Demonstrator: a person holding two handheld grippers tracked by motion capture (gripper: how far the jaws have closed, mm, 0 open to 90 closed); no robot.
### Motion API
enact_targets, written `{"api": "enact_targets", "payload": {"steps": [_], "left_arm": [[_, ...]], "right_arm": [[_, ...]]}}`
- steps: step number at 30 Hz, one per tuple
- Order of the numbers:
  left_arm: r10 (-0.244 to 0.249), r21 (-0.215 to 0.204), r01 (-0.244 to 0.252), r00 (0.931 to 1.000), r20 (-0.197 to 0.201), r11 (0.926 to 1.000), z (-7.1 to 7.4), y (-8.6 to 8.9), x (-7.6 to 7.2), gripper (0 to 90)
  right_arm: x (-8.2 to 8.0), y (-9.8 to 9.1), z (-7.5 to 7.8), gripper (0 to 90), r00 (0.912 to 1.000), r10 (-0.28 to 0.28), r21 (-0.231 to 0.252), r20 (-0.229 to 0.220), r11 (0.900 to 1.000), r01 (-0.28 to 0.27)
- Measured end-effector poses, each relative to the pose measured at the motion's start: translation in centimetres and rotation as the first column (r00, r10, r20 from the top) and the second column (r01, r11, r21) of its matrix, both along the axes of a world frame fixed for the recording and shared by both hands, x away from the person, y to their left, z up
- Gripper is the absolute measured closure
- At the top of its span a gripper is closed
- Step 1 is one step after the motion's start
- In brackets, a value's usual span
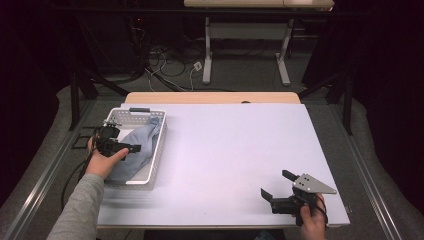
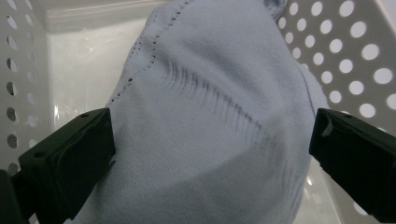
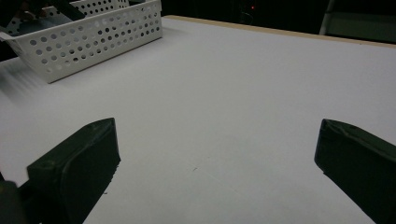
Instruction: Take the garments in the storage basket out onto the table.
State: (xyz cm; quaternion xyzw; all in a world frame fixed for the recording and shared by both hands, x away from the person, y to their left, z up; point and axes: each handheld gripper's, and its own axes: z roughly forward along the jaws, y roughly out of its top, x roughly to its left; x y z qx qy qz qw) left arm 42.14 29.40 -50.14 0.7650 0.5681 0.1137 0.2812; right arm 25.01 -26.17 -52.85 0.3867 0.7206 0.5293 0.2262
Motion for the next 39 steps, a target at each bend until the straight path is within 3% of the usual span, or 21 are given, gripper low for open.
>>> {"api": "enact_targets", "payload": {"steps": [17,27,39], "left_arm": [[-0.016,0.055,0.019,0.9985,-0.053,0.9983,-1.3,-0.2,0.5,0.1],[-0.026,0.068,0.03,0.9978,-0.061,0.9972,-2.0,0.0,0.5,0.1],[-0.057,0.118,0.067,0.9946,-0.086,0.9907,-2.4,-0.5,0.7,5.1]], "right_arm": [[0.1,-0.1,-0.1,0.0,0.9999,0.003,0.004,-0.011,1.0,-0.003],[0.2,-0.1,-0.2,0.0,0.9999,0.002,0.008,-0.014,1.0,-0.002],[0.3,-0.2,-0.2,0.0,0.9997,0.006,0.008,-0.022,1.0,-0.006]]}}
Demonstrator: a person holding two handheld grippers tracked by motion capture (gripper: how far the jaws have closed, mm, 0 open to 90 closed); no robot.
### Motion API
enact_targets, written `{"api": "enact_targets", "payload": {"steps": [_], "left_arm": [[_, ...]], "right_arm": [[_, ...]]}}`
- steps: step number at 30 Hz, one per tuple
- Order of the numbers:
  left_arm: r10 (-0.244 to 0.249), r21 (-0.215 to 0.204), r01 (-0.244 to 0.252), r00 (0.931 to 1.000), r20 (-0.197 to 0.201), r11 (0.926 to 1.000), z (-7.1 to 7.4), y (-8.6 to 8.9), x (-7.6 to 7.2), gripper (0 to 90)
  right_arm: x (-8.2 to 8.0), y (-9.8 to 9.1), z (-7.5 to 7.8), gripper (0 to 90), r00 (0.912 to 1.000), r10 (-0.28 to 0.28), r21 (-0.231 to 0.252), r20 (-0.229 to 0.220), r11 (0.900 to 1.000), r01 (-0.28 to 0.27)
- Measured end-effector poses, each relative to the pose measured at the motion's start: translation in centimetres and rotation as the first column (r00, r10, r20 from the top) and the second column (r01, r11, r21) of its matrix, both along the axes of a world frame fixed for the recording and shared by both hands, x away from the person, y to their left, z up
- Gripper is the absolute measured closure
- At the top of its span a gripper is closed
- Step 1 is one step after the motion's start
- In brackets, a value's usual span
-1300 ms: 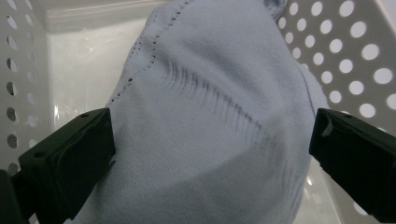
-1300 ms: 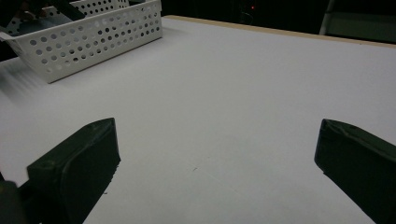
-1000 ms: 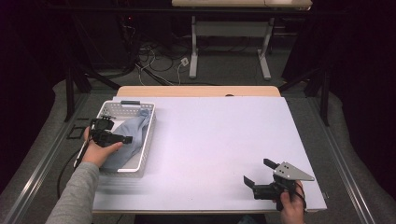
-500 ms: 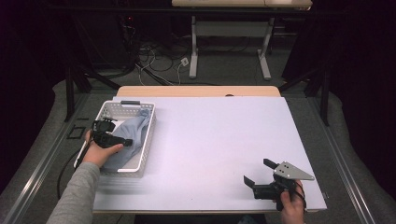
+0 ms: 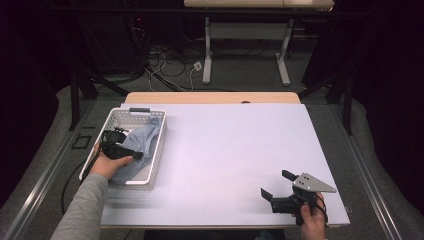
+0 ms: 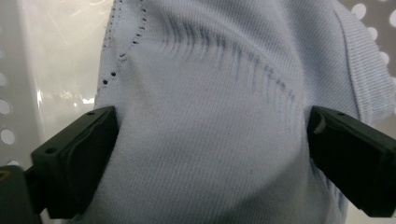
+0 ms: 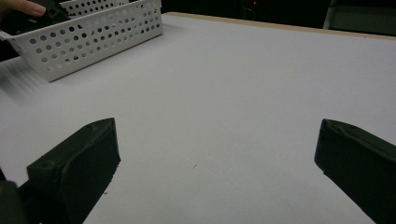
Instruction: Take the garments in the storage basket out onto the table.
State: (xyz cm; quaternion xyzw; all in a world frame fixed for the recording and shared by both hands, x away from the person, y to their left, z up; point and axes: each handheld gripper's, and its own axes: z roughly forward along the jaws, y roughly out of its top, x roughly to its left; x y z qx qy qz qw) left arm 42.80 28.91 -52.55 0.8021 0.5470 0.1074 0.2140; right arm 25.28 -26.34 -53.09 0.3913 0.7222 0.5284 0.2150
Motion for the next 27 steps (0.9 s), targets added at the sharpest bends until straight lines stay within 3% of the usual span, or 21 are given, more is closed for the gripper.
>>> {"api": "enact_targets", "payload": {"steps": [14,22,27], "left_arm": [[-0.05,0.001,0.05,0.9983,0.029,0.9988,-0.32,0.33,-0.13,19.3],[-0.072,0.005,0.072,0.9968,0.034,0.9974,-0.24,0.21,-0.24,33.2],[-0.113,0.0,0.113,0.9931,0.031,0.9936,-0.21,0.13,-0.27,44.0]], "right_arm": [[0.15,-0.04,-0.11,0.0,1.0,0.002,-0.001,-0.009,1.0,-0.002],[0.32,-0.01,-0.22,0.1,0.9998,0.011,-0.001,-0.017,0.9999,-0.011],[0.35,0.01,-0.24,0.3,0.9997,0.017,-0.003,-0.016,0.9999,-0.017]]}}
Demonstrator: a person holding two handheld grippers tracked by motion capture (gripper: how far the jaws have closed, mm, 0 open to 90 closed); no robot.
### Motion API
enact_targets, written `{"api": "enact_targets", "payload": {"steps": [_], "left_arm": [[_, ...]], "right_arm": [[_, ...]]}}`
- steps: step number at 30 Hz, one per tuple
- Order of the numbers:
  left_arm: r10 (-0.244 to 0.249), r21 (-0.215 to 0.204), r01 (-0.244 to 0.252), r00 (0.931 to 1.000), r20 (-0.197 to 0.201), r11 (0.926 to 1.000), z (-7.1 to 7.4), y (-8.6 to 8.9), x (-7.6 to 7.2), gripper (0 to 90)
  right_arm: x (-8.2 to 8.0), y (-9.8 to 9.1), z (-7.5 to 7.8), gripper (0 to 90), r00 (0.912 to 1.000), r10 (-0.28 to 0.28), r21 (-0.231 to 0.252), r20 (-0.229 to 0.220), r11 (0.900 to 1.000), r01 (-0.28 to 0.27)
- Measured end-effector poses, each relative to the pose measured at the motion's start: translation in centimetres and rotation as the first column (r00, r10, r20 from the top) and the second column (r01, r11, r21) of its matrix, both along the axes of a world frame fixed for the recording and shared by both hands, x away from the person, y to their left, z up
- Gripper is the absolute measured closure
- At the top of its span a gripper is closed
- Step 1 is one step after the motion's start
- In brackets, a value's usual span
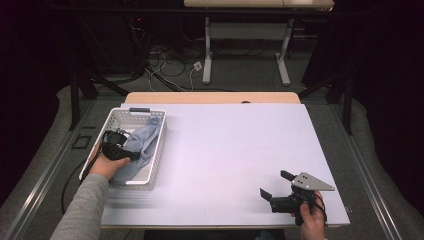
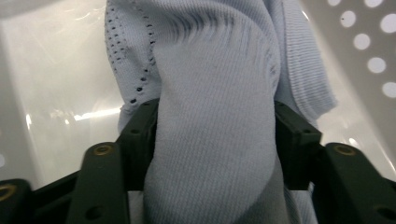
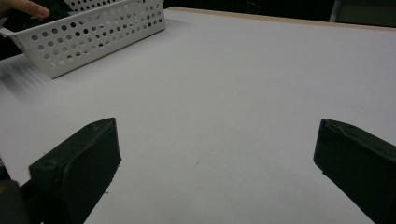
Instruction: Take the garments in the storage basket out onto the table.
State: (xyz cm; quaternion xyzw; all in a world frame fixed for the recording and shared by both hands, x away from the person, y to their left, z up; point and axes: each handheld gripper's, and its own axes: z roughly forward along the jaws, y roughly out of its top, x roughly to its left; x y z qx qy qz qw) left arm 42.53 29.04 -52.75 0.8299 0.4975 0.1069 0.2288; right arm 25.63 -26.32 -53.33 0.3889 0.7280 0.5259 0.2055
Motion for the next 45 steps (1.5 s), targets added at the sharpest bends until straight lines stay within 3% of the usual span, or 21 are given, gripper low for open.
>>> {"api": "enact_targets", "payload": {"steps": [6,16,23,32,45], "left_arm": [[-0.021,-0.002,0.021,0.9998,-0.001,0.9998,0.0,-0.1,0.0,51.1],[-0.009,0.007,0.009,0.9998,0.018,0.9999,0.1,-0.2,-0.2,55.9],[-0.002,0.002,0.002,0.9992,0.041,1.0,0.4,0.3,-0.3,57.0],[0.042,-0.02,-0.041,0.9956,0.084,0.999,0.7,0.6,-0.5,57.0],[0.055,-0.042,-0.05,0.9925,0.109,0.9979,1.3,0.9,-0.7,57.8]], "right_arm": [[0.0,-0.1,0.1,0.4,1.0,0.001,-0.004,-0.009,1.0,-0.001],[0.0,-0.1,0.0,0.5,1.0,-0.002,0.0,0.0,1.0,0.002],[0.0,-0.2,0.1,0.5,0.9999,-0.012,-0.001,-0.005,0.9999,0.012],[0.0,-0.2,0.0,0.5,1.0,-0.009,-0.007,-0.002,0.9999,0.009],[0.0,-0.2,0.0,0.5,0.9999,-0.014,0.002,-0.009,0.9999,0.014]]}}
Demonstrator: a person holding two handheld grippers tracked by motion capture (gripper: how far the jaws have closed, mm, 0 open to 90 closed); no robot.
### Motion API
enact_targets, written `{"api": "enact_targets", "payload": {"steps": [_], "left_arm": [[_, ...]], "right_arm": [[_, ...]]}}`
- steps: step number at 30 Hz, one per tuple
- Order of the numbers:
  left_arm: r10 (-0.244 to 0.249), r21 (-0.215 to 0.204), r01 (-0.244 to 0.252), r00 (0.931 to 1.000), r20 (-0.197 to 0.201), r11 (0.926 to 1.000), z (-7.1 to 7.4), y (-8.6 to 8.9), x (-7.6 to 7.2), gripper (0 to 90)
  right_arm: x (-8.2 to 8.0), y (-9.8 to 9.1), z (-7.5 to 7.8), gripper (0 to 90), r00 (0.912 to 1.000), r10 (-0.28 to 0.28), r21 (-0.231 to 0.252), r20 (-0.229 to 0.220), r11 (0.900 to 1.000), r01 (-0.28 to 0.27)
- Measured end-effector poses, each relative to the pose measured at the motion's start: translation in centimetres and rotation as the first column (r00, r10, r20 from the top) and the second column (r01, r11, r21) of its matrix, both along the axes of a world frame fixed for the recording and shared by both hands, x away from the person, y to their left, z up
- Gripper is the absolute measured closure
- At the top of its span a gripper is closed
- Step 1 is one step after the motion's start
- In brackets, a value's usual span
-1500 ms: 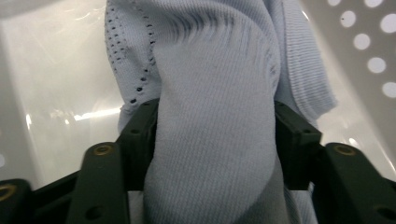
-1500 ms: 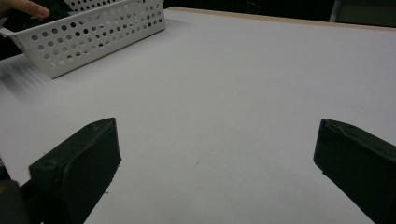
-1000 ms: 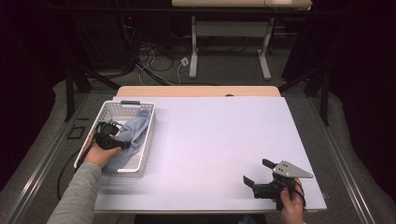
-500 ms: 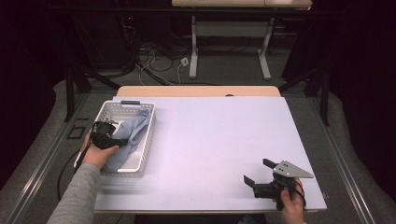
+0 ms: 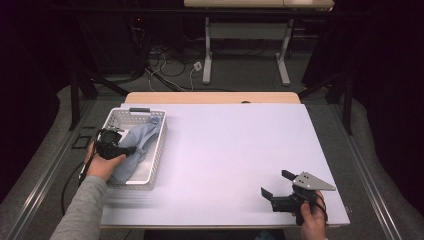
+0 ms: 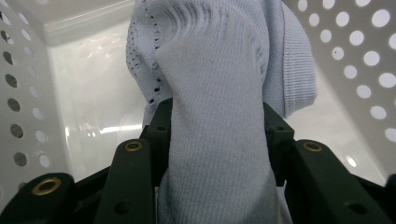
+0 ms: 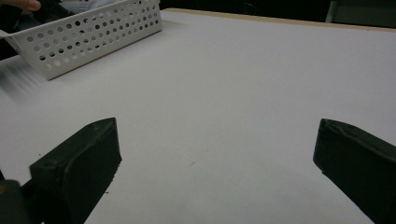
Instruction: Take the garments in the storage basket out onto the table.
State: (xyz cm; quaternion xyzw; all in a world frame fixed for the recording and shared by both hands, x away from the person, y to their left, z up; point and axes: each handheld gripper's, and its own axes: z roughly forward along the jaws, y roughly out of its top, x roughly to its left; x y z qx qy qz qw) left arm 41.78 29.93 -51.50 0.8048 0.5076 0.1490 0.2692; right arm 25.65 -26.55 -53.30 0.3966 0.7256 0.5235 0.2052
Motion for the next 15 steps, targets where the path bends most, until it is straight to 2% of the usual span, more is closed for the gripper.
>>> {"api": "enact_targets", "payload": {"steps": [9,13,14,15], "left_arm": [[-0.004,-0.005,0.004,0.9993,0.037,1.0,0.6,0.4,-0.2,58.0],[-0.006,-0.023,0.008,0.998,0.063,0.9997,0.8,0.6,-0.4,57.9],[-0.01,-0.014,0.011,0.9977,0.067,0.9998,1.0,0.7,-0.4,57.9],[-0.008,-0.029,0.01,0.9977,0.067,0.9995,1.0,0.7,-0.5,57.9]], "right_arm": [[0.0,0.0,0.0,0.6,1.0,0.001,0.0,-0.003,1.0,-0.001],[0.1,0.0,-0.1,0.7,1.0,0.001,0.0,-0.001,1.0,-0.001],[0.1,0.0,0.0,0.7,1.0,0.003,-0.001,0.0,1.0,-0.003],[0.1,0.0,-0.1,0.7,1.0,0.005,-0.004,0.003,1.0,-0.005]]}}
